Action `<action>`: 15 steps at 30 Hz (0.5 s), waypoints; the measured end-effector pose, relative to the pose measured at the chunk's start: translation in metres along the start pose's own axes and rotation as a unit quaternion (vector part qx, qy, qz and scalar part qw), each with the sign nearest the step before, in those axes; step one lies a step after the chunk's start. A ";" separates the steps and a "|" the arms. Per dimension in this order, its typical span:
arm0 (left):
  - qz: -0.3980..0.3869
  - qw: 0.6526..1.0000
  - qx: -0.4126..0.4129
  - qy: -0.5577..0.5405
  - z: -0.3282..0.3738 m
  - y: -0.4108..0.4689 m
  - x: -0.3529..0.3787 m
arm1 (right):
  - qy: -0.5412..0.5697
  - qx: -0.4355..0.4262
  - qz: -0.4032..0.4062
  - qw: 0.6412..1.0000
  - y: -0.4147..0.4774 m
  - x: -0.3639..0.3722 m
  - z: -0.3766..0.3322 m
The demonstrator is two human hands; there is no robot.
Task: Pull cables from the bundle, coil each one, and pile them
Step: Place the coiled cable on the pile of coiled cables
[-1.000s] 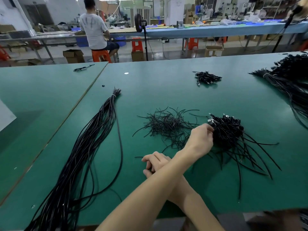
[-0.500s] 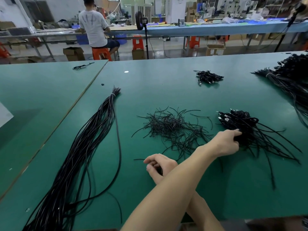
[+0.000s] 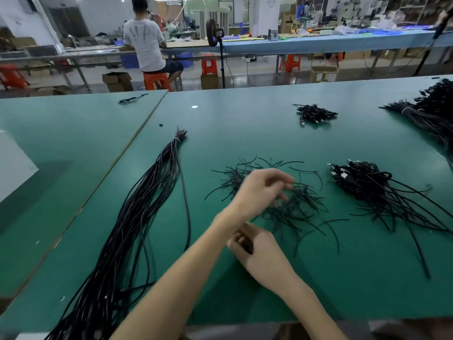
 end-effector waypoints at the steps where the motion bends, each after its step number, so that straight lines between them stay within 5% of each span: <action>1: 0.053 0.998 -0.025 0.033 -0.009 -0.011 -0.022 | -0.001 -0.008 0.005 1.000 0.000 0.000 -0.001; 4: 0.185 0.948 -0.170 0.196 -0.044 -0.045 -0.081 | -0.016 -0.027 0.023 0.999 -0.001 0.001 -0.006; 8: 0.161 0.842 -0.399 0.326 -0.081 -0.085 -0.114 | 0.004 -0.025 0.024 0.999 -0.002 0.001 -0.006; 15: 0.106 0.820 -0.423 0.372 -0.094 -0.093 -0.118 | 0.004 -0.016 0.024 1.000 -0.004 -0.001 -0.005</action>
Point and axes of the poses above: each hand's wrist, its own y-axis towards the middle knuckle, its own x-axis out of the palm, z = x × y, the point moved 5 cm from there along y, towards the middle knuckle, and after that the axes turned 15 degrees about -z, right-handed, at the moved point
